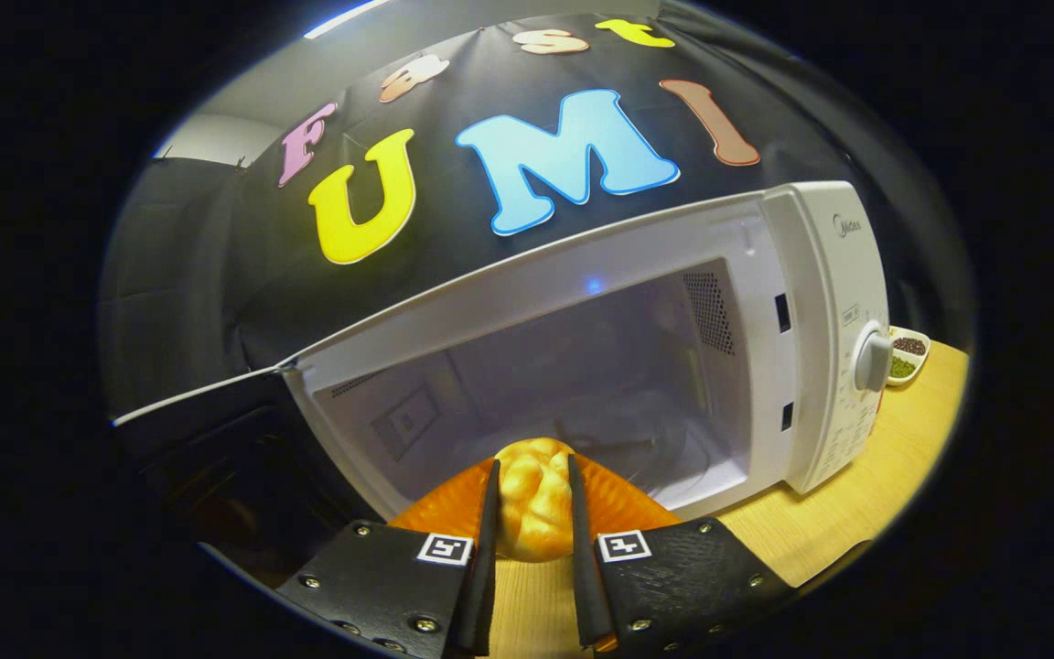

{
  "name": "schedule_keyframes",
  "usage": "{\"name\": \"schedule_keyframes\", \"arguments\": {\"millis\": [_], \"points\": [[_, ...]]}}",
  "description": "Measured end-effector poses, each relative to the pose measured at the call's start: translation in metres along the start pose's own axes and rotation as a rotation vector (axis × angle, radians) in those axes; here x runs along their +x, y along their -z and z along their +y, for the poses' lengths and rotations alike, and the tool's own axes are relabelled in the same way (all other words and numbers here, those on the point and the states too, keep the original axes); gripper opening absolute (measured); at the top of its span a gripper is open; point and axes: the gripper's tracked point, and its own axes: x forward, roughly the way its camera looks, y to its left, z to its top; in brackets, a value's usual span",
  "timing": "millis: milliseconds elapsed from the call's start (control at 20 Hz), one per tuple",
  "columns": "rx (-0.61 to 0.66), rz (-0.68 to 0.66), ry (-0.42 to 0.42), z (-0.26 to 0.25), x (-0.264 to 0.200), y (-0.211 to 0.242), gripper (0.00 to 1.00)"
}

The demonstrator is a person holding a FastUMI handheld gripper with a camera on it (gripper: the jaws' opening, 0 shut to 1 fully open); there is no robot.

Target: Open the microwave, put the food inside, and close the microwave door.

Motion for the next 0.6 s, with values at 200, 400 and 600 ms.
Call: {"name": "schedule_keyframes", "arguments": {"millis": [200, 400, 600], "points": [[0.022, -0.028, 0.040, -0.004, 0.029, 0.008, 0.38], [0.049, 0.006, 0.075, -0.013, 0.045, 0.020, 0.56], [-0.011, -0.007, 0.069, -0.013, 0.041, 0.012, 0.86]]}}
